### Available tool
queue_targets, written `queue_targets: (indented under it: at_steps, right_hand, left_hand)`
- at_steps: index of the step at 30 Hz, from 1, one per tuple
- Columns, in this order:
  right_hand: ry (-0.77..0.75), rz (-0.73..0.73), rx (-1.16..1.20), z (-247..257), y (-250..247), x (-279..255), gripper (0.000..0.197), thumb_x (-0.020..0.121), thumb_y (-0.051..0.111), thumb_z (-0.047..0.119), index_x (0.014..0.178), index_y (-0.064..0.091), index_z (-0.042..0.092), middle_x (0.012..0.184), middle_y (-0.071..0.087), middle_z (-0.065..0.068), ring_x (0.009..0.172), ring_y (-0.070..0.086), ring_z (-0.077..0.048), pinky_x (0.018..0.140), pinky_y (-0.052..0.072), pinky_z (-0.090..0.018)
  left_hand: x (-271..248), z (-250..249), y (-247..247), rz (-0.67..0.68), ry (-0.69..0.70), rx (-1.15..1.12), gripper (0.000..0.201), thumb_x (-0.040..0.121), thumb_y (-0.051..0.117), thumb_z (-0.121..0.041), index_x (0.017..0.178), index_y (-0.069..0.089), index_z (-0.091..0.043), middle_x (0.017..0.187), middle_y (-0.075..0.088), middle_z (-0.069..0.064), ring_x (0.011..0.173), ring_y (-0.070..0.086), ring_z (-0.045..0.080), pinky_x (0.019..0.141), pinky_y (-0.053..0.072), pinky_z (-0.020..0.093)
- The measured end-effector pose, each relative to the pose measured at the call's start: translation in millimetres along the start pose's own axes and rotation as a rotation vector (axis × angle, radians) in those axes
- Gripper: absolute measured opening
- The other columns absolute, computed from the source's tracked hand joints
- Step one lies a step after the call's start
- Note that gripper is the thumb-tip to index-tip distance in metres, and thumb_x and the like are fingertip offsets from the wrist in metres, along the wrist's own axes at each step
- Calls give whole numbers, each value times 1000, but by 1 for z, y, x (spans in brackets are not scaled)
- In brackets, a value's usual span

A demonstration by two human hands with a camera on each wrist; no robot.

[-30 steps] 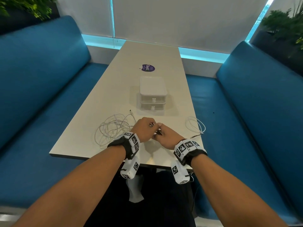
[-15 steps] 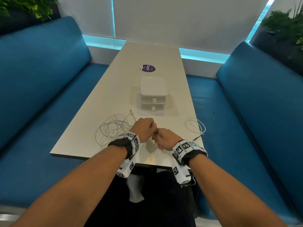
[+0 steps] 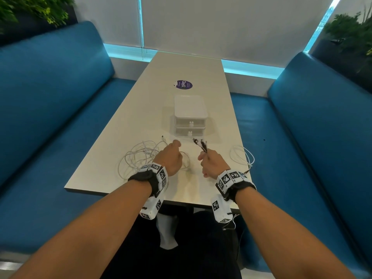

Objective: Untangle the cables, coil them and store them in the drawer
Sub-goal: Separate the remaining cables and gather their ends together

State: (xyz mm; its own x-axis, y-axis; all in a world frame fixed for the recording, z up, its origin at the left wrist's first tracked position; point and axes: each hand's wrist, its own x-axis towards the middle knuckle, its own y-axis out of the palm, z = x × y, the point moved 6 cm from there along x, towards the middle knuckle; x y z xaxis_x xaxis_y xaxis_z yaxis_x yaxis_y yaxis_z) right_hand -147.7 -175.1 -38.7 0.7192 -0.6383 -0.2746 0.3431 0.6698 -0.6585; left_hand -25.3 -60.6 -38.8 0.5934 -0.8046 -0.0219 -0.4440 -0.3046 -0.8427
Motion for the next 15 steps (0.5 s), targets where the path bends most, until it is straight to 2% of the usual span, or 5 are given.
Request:
queue_targets:
  at_steps: [3,7,9,11,15]
  right_hand:
    - [8,-28,-52,-4,3,2,26,96,32,6,100,57,12,97,56,-3,81,56,-25,70,50,-33]
    - [8,-62,10,-9,9,7,28,96,33,11,98,61,14,101,57,-3,94,56,-25,83,45,-33]
    - [34,-39,110,-13,13,9,28,95,33,12,90,61,16,94,58,-3,85,55,-24,78,45,-34]
    - [64,-15,232,-13,14,7,27,96,33,13,87,59,16,81,56,-4,68,53,-21,66,44,-34]
    - [130,27,399,-17,16,3,20,99,36,12,96,56,11,69,51,-2,49,41,-14,45,33,-26]
  left_hand:
    - [-4,3,6,39,-26,68,20,97,44,-22,111,55,-13,110,61,8,94,61,28,84,51,43]
    - [-9,-8,22,51,22,190,37,89,54,-53,102,61,-19,100,60,-3,90,59,20,78,53,38]
    - [-7,-11,28,36,36,195,37,88,59,-55,90,65,-18,93,61,-3,87,61,20,74,54,37]
    - [-6,-15,35,41,81,238,30,94,58,-43,85,68,-16,91,62,2,92,60,24,72,52,36]
    - [-8,-21,41,23,203,357,23,99,49,-29,106,68,-17,112,57,5,108,47,28,85,40,39]
